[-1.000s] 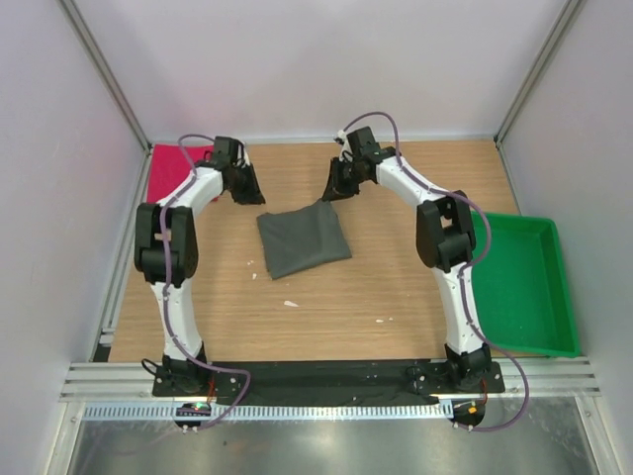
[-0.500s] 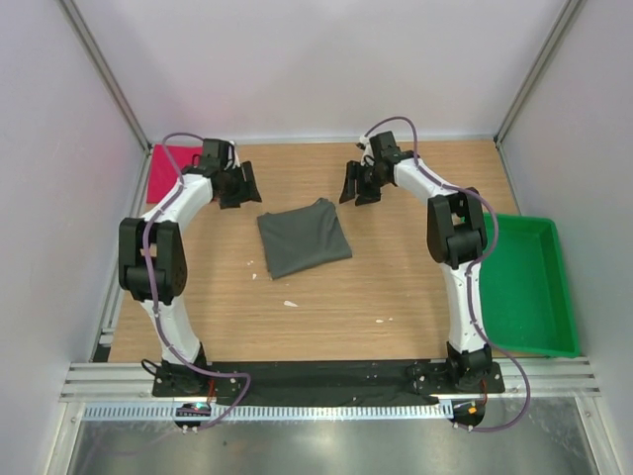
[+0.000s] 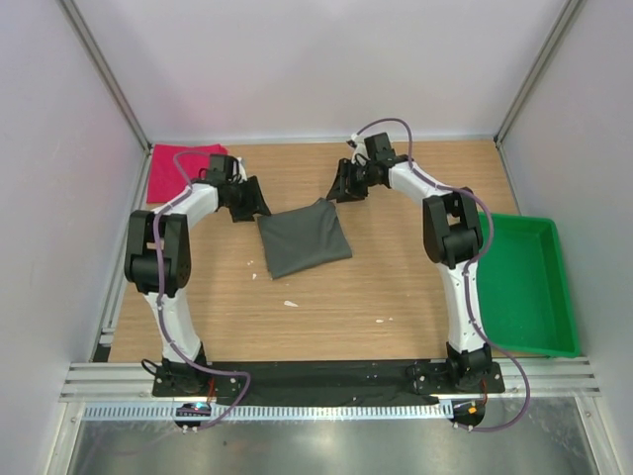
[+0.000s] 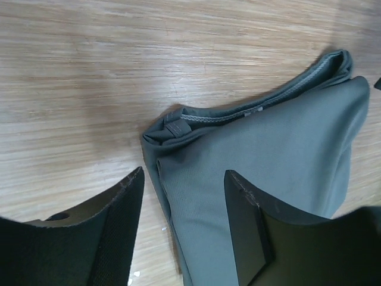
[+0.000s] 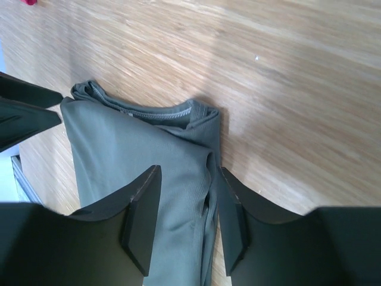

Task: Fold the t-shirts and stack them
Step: Fold the tshirt

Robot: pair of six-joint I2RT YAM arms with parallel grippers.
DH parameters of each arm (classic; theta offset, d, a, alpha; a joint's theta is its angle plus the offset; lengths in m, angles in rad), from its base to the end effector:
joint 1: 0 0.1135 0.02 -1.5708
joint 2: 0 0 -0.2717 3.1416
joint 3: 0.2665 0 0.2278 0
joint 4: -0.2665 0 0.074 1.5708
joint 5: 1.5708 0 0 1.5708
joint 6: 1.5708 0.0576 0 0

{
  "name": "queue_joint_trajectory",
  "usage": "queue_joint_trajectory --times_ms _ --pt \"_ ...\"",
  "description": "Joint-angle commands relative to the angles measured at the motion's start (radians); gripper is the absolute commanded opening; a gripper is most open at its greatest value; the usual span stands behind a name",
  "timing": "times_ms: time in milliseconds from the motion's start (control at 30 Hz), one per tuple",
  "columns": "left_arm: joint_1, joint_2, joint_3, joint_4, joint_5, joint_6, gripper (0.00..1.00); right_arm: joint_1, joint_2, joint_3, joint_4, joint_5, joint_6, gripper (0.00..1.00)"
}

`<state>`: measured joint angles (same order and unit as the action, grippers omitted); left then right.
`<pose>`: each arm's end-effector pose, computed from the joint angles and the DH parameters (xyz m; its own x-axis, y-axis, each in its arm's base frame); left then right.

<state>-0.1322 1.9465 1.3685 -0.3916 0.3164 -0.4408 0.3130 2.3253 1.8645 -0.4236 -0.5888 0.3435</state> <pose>0.4034 -0.0717 0.1903 -0.8672 -0.2937 -0.4021 -0.0777 0.8774 -0.4734 0.4724 0.1865 0.1732 -0.8920 0.0057 -0.4521 -0.3085 0.7232 0.6179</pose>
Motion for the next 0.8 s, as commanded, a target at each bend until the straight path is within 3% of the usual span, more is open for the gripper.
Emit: queue_joint_trajectory --times_ms 0,200,367,400,467,533,600,767 --pt "0.003 0.037 0.023 0.060 0.023 -0.016 0.54 0.012 0.041 0.091 0.037 -0.037 0.017 0.47" --pt "0.002 0.069 0.058 0.031 -0.008 -0.022 0.50 0.017 0.066 0.157 -0.030 -0.008 -0.003 0.47" --pt "0.003 0.075 0.057 0.028 -0.002 -0.032 0.35 0.029 0.097 0.190 -0.080 -0.003 -0.017 0.28" --pt "0.003 0.072 0.055 0.028 -0.003 -0.033 0.34 0.031 0.095 0.190 -0.076 -0.005 -0.012 0.22" --pt "0.003 0.074 0.057 0.028 -0.004 -0.036 0.33 0.034 0.100 0.193 -0.070 -0.006 -0.008 0.20" --pt "0.003 0.080 0.066 0.019 0.000 -0.036 0.35 0.035 0.098 0.197 -0.076 0.010 -0.014 0.23" --pt "0.003 0.077 0.067 0.014 0.000 -0.035 0.39 0.034 0.092 0.199 -0.092 0.032 -0.030 0.36" --pt "0.003 0.071 0.067 0.010 -0.002 -0.022 0.41 0.035 0.098 0.208 -0.155 0.069 -0.089 0.37"
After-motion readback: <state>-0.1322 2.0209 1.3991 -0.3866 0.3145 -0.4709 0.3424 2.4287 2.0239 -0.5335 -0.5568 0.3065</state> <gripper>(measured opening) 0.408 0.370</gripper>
